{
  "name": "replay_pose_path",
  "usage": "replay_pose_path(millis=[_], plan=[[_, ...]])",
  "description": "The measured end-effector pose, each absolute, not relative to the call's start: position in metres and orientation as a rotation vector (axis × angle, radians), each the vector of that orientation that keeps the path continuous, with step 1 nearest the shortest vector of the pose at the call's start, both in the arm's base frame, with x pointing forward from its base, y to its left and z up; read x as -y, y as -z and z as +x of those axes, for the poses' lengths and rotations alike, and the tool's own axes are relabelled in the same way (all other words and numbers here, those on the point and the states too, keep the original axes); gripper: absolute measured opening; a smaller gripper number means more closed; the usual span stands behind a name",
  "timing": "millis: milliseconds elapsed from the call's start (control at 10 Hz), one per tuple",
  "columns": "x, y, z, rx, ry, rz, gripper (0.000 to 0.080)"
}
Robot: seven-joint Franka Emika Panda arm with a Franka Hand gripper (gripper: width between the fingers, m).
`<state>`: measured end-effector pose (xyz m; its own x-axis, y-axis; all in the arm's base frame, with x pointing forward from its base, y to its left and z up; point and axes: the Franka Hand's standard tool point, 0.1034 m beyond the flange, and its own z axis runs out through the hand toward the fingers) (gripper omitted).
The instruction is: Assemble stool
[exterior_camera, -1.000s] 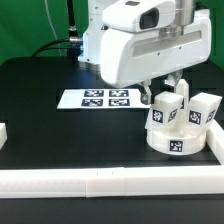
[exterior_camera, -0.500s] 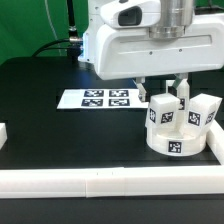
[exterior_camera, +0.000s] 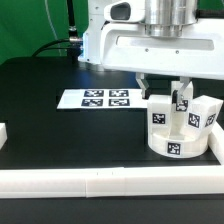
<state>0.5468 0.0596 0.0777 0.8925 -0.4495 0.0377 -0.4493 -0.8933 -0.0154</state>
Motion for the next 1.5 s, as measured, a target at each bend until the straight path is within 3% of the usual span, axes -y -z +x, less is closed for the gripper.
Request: replay_pose_path(millis=[600, 1500], plan=[[-0.0603, -0.078, 0.5473, -1.245, 0.058, -2.863, 0.0337], [-0.0611, -0.079, 0.5507, -2.308, 0.017, -1.96, 0.0337]])
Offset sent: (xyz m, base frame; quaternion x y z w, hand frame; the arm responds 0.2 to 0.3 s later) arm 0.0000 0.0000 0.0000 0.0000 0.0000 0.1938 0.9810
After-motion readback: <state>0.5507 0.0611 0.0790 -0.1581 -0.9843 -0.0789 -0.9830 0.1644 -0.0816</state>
